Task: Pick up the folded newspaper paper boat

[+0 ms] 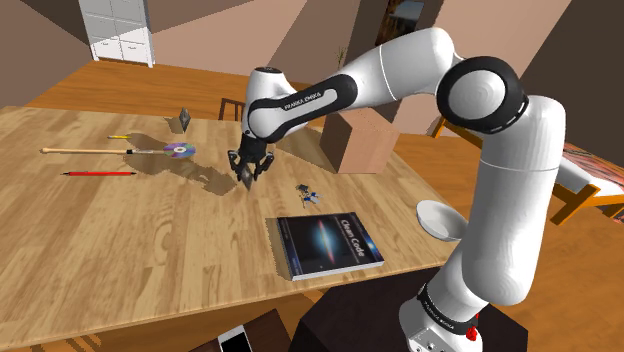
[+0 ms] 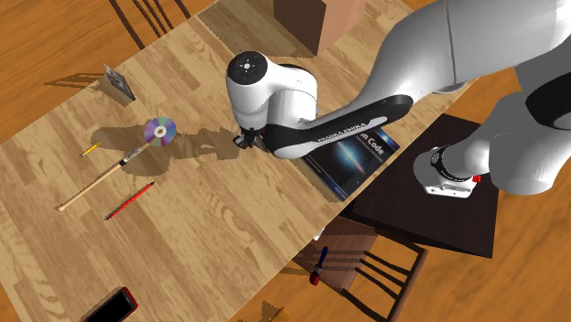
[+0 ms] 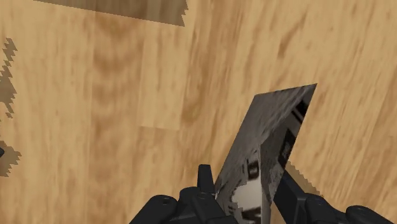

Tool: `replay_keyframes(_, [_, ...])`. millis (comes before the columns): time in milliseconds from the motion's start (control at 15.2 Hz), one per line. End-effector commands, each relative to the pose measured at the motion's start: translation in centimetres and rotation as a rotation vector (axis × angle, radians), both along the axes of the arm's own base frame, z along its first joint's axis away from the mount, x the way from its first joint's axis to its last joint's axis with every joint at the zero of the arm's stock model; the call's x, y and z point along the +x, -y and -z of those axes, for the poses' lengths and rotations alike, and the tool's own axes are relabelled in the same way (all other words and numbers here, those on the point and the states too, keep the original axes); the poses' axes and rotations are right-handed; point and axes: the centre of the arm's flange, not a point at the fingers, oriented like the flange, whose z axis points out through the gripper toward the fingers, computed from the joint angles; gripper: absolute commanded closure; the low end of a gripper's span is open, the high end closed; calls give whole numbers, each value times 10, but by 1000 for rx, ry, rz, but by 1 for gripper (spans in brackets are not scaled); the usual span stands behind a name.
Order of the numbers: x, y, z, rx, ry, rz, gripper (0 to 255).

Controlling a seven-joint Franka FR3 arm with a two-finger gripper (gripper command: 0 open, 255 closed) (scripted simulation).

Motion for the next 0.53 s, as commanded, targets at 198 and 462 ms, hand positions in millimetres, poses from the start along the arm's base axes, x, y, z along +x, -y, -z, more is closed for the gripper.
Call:
replay_keyframes(198, [1, 1, -26, 0, 0, 0, 255])
replay_keyframes(462, [1, 1, -37, 0, 0, 0, 255])
